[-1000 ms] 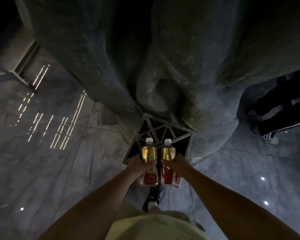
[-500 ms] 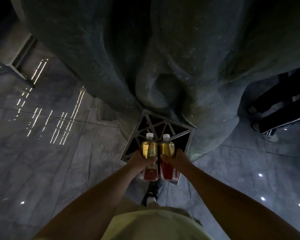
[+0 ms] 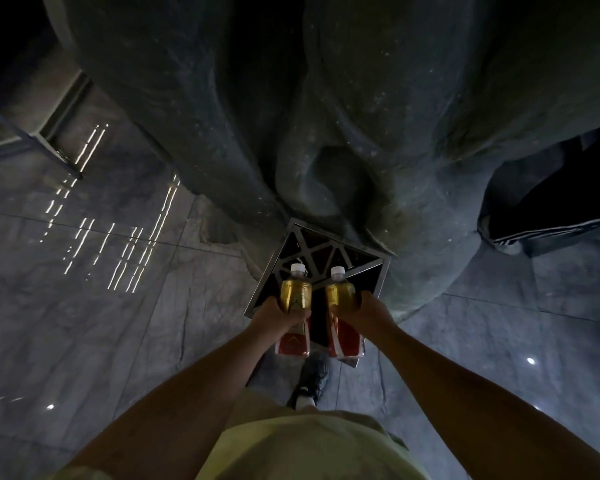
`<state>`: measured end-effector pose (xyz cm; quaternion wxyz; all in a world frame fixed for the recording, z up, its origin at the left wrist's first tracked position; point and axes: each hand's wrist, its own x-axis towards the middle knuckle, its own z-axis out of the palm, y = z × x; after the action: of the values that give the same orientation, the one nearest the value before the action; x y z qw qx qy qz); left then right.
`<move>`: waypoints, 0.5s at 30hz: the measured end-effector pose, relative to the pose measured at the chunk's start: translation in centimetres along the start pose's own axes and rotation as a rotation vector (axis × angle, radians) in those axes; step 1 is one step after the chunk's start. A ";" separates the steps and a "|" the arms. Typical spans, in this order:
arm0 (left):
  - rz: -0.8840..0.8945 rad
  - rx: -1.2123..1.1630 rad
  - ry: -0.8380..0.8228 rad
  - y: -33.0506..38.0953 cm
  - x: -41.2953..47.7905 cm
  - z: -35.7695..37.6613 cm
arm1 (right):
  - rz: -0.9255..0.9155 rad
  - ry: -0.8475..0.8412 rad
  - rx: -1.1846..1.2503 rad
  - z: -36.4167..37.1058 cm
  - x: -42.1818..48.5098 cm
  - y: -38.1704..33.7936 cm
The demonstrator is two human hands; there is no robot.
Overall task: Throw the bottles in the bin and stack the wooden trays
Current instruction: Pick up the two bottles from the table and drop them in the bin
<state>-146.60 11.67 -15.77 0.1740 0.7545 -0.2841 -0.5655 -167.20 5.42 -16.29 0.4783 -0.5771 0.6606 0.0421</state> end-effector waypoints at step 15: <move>0.089 0.242 0.118 0.2 -0.7 -8.6 | -0.159 0.060 -0.084 -2.4 0.8 -6.8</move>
<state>-138.64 11.40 -12.54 0.1229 0.7886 -0.3726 -0.4734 -163.01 1.17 -12.17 0.4356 -0.6481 0.6246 0.0145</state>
